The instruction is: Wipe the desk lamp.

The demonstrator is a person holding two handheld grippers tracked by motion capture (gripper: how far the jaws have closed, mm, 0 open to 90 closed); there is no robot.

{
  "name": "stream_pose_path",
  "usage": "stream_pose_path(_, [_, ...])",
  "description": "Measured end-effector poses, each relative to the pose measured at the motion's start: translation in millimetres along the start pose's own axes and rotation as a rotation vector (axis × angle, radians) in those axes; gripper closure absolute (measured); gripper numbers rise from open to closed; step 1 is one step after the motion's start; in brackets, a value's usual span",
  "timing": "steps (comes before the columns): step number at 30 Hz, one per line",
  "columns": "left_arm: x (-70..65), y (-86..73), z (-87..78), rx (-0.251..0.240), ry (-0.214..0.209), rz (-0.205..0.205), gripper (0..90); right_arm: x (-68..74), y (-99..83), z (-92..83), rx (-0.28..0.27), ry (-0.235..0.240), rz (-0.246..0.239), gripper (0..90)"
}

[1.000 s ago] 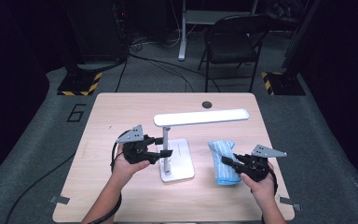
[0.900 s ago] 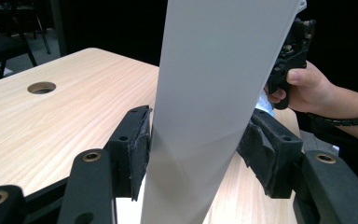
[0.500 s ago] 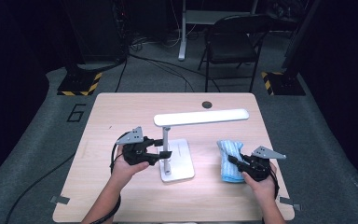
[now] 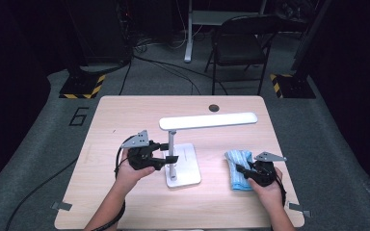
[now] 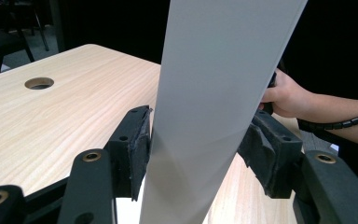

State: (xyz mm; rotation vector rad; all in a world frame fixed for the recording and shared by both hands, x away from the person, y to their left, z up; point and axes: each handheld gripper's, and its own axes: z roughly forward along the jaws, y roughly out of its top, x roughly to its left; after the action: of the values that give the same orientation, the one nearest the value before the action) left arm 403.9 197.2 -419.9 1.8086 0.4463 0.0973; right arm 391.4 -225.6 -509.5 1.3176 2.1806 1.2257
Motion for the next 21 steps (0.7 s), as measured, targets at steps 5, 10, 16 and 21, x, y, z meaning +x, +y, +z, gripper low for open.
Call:
stream_pose_path(5, [0.4,-0.2,0.3,0.004,-0.002,0.000,42.9,-1.3,-4.1,7.8,0.049,-0.033,0.008,55.4])
stream_pose_path(10, [0.3,-0.1,0.3,0.003,-0.006,0.001,41.9,4.0,-2.8,8.2,0.060,-0.067,-0.010,55.3])
stream_pose_path(16, [0.4,0.1,-0.2,0.001,-0.009,0.010,42.4,0.2,-2.5,0.9,0.024,-0.059,0.008,48.2])
stream_pose_path(21, [1.3,-0.1,-0.5,0.007,-0.014,0.010,42.3,-1.1,-0.7,-6.4,-0.026,-0.052,0.036,43.9])
